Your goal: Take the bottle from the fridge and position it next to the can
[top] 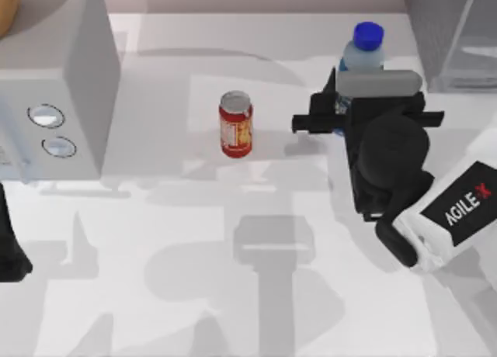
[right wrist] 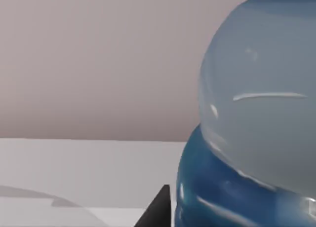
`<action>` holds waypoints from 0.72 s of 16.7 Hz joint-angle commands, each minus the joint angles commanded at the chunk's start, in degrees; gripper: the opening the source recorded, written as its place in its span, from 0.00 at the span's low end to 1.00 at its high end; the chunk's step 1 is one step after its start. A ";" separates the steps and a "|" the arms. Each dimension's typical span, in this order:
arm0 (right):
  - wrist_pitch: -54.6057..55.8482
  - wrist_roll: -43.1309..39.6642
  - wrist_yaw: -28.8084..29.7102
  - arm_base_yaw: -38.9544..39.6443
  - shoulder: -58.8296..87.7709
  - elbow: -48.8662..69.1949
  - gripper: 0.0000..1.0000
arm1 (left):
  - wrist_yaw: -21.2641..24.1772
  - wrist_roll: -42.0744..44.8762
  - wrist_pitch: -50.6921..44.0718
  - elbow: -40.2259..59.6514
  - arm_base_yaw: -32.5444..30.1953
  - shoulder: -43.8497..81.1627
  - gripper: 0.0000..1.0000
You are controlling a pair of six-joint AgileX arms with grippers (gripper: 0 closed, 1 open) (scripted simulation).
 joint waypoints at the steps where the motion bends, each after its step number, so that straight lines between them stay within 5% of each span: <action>1: 0.00 0.00 0.00 0.00 0.00 0.00 0.08 | 0.00 0.00 0.00 0.00 0.00 0.00 1.00; 12: 0.00 0.00 0.00 0.00 0.00 0.00 0.90 | 0.00 0.00 0.00 0.00 0.00 0.00 1.00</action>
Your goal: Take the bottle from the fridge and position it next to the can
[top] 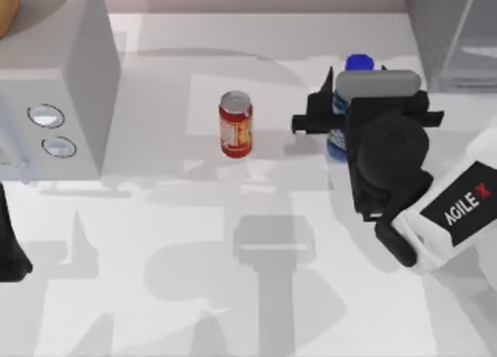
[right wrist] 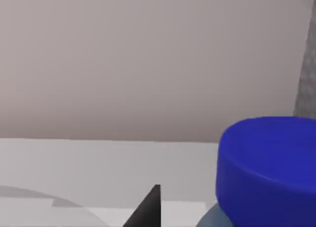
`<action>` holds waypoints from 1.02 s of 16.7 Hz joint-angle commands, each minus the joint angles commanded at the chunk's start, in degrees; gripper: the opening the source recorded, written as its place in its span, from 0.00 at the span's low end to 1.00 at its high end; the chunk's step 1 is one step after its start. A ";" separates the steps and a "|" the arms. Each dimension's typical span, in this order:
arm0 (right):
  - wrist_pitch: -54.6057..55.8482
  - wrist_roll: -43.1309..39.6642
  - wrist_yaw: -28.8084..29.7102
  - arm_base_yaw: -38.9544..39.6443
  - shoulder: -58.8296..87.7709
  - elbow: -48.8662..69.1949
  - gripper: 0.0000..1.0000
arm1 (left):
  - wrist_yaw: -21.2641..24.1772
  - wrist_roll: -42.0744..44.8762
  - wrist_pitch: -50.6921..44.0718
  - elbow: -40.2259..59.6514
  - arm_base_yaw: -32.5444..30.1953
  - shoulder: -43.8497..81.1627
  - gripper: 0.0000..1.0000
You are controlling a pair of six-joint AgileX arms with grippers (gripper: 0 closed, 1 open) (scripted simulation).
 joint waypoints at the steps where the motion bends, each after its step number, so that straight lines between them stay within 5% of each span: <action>1: 0.00 0.00 0.00 0.00 0.00 0.00 0.98 | 0.00 0.00 0.00 0.00 0.00 0.00 1.00; 17: 3.39 0.04 2.64 2.60 -2.48 -6.09 1.00 | 0.00 0.00 0.00 0.00 0.00 0.00 1.00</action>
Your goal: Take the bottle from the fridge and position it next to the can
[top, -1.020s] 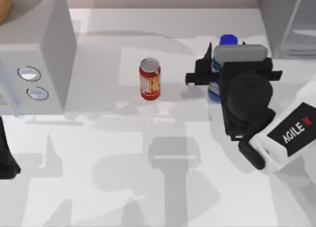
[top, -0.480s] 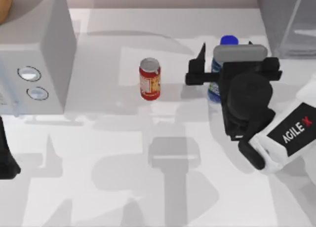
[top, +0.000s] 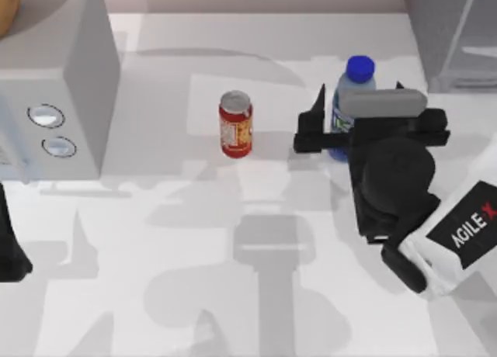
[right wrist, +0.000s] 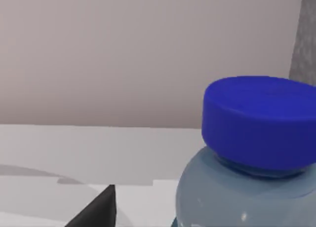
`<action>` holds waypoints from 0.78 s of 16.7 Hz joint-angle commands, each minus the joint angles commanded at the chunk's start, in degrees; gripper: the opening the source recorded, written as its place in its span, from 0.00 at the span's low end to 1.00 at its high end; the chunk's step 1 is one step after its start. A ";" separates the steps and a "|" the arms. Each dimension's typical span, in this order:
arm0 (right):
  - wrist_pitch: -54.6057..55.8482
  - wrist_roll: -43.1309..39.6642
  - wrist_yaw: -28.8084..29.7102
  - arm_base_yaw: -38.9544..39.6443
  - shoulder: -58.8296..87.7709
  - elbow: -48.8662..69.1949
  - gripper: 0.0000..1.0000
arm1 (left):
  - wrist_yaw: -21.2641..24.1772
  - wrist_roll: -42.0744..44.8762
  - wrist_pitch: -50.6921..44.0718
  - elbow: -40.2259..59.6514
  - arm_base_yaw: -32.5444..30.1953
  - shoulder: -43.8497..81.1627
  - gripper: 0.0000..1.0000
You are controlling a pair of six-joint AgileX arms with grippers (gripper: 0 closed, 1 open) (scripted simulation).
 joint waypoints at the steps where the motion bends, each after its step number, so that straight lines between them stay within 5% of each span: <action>1: 0.22 0.00 0.16 0.18 -0.15 -0.24 1.00 | 0.00 0.00 0.00 0.00 0.00 0.00 1.00; 7: -0.85 0.00 -0.58 -0.12 -1.39 -0.71 1.00 | 0.00 0.00 0.00 0.00 0.00 0.00 1.00; 13: -11.40 0.19 -6.82 -2.47 -17.39 -7.69 1.00 | 0.00 0.00 0.00 0.00 0.00 0.00 1.00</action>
